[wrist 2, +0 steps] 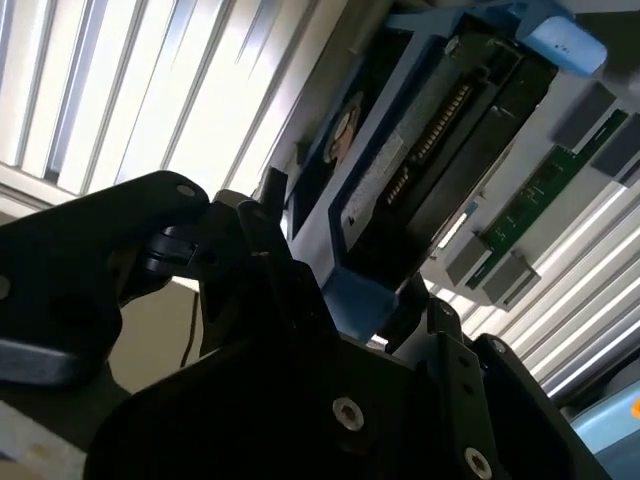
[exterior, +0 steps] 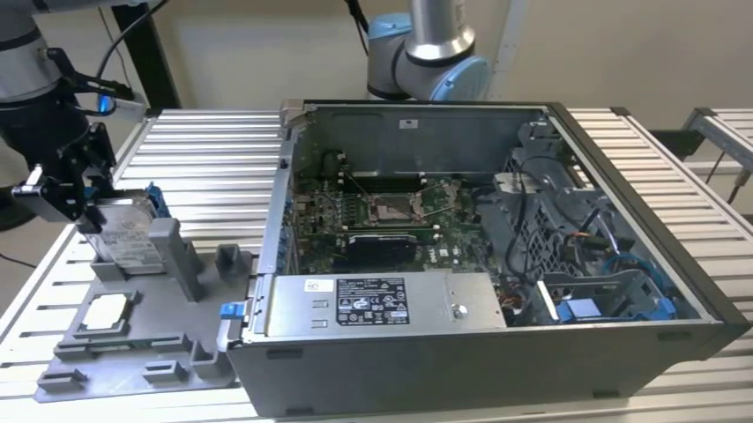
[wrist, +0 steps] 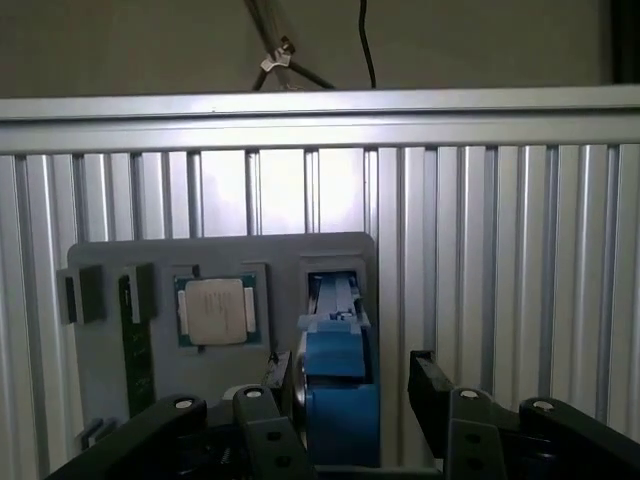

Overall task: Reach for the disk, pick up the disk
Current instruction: 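Pick up the disk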

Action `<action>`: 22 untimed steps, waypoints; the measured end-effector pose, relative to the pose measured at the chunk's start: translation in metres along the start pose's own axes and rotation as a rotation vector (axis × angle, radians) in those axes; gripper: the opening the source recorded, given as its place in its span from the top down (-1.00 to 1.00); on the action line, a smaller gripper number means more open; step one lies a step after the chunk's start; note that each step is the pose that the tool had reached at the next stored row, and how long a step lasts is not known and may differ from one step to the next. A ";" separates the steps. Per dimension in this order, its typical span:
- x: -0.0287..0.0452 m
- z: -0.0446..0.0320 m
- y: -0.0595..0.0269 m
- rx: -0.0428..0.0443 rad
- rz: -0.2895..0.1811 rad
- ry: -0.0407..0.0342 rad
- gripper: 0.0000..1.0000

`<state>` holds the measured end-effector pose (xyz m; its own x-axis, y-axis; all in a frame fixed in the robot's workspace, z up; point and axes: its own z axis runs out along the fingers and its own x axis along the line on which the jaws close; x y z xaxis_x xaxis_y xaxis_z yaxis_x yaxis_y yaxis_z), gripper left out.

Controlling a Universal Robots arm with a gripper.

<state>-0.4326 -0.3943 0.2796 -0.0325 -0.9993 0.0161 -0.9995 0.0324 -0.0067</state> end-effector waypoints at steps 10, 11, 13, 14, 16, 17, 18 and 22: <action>-0.0002 0.0125 0.0009 0.0001 0.000 0.0000 -1.00; -0.0002 0.0133 0.0009 0.0004 0.000 -0.0001 -1.00; -0.0002 0.0148 0.0009 0.0009 0.000 0.0000 -1.00; -0.0002 0.0154 0.0009 0.0017 0.000 0.0000 -1.00; -0.0002 0.0154 0.0009 0.0019 0.000 0.0001 -1.00; -0.0003 0.0154 0.0009 0.0019 0.000 0.0001 -1.00; -0.0002 0.0155 0.0009 0.0020 0.000 0.0000 -1.00; -0.0003 0.0156 0.0011 0.0022 0.000 0.0000 -1.00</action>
<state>-0.4335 -0.3942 0.2641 -0.0326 -0.9993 0.0160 -0.9994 0.0325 -0.0089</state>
